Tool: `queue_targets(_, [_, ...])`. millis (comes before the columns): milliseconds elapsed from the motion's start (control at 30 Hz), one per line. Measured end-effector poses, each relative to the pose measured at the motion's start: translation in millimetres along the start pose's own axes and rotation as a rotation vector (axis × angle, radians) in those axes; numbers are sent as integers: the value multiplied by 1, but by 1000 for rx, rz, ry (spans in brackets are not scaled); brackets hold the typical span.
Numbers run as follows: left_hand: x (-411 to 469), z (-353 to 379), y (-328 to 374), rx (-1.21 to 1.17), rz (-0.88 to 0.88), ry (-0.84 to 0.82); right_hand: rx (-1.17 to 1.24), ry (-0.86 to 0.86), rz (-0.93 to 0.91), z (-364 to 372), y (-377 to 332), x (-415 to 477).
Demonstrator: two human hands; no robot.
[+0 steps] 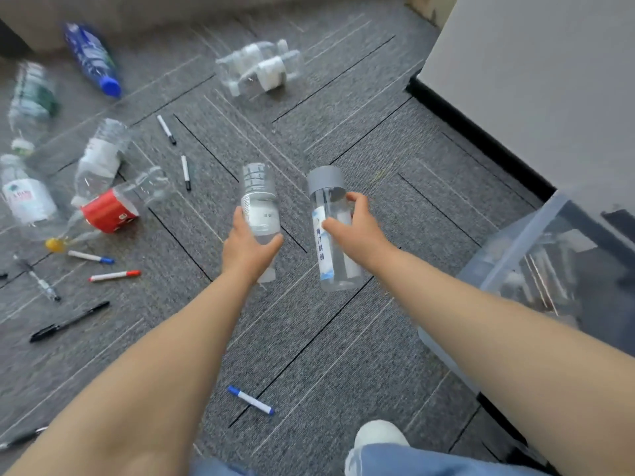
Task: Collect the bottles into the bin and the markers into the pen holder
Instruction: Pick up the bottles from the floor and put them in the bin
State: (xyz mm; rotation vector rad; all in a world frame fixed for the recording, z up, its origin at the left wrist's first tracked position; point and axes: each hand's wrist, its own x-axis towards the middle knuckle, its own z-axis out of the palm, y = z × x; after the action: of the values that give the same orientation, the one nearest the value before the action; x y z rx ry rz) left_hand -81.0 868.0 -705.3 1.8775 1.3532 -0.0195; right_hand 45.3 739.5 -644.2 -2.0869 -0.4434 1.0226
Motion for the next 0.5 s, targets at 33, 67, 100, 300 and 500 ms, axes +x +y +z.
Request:
queue_targets(33, [-6, 1, 19, -23, 39, -6, 28, 66, -35, -10, -6, -8])
queue_targets(67, [-13, 3, 38, -47, 78, -20, 49, 148, -76, -22, -10, -16])
queue_targets(100, [-20, 7, 56, -68, 112, -39, 63, 243, -113, -35, -13, -23])
queue_targets(300, [-71, 49, 150, -118, 324, -195, 181, 870, -104, -142, 14, -76])
queue_targets(500, [-130, 89, 218, -158, 532, -319, -12, 981, 334, -212, 91, -132])
